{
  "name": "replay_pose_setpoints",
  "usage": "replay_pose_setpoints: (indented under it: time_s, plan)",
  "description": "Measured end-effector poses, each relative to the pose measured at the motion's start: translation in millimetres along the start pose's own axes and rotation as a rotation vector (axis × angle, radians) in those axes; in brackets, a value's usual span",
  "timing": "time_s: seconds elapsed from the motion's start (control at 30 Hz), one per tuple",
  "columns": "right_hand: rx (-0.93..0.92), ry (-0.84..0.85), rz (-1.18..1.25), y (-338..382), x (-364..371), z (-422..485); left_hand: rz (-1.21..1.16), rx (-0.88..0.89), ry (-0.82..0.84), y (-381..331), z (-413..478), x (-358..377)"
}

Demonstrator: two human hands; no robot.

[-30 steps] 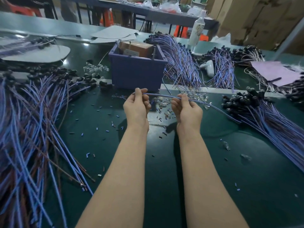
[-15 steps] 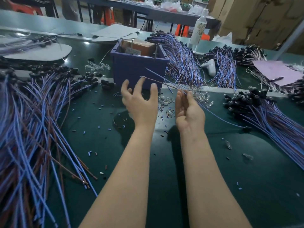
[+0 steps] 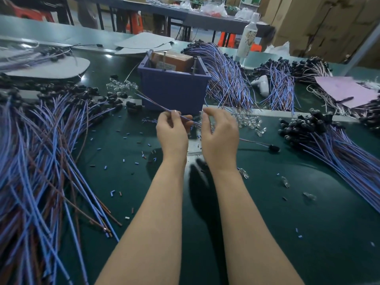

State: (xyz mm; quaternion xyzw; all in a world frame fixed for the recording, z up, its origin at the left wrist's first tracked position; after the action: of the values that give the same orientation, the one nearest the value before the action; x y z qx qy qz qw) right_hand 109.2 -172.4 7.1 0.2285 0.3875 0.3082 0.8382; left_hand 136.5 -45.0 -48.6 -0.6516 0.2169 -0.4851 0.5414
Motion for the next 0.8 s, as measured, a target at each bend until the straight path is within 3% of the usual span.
replay_pose_setpoints:
  time_s: [0.07,0.13,0.3,0.5,0.7,0.8]
  plan:
    - [0.036,0.185,-0.099,-10.0,21.4,-0.4,-0.002,0.026,0.017,-2.8,-0.2,2.5]
    - [0.101,0.254,-0.034,-16.8,30.6,-5.0,-0.028,0.019,0.042,-2.2,-0.2,5.1]
    - [0.201,0.159,0.143,-18.0,21.2,-7.6,0.14,0.022,0.18,4.4,-2.7,17.9]
    - [0.303,0.111,0.269,-21.5,22.0,-9.4,0.292,0.129,0.145,-3.3,-3.3,16.1]
    - [0.38,0.08,0.405,-29.7,24.6,-7.5,0.214,0.121,0.207,-4.2,-4.6,20.3]
    - [0.441,-0.009,0.439,-36.6,19.8,-8.1,0.157,0.092,0.153,-2.2,-4.3,17.1]
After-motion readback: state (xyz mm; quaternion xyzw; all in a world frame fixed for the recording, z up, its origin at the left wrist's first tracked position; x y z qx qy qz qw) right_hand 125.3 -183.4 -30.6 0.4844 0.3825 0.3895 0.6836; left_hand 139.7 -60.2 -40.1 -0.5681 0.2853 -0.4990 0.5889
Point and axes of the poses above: each hand's wrist, its own z-axis towards the middle knuckle, its own x-axis out of the palm, y = z × x, the point moved 8 cm from there along z, towards the middle knuckle
